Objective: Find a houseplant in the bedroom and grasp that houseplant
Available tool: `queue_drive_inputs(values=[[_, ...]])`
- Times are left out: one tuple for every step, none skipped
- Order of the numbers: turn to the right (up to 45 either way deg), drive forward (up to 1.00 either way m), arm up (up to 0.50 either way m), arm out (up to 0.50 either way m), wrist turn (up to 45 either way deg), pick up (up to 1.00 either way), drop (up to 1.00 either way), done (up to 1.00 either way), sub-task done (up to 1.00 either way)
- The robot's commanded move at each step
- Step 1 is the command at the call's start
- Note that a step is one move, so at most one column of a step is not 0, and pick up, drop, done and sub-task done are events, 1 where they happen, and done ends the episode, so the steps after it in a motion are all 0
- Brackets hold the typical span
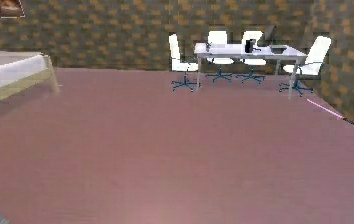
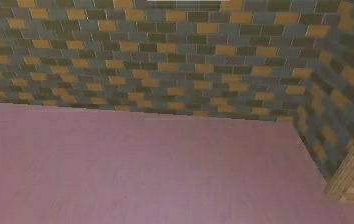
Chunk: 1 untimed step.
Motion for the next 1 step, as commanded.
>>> queue_drive_inputs(values=[[0.0, 1.0, 0.0, 0.0, 0.0, 0.0, 0.0, 0.0, 0.0]])
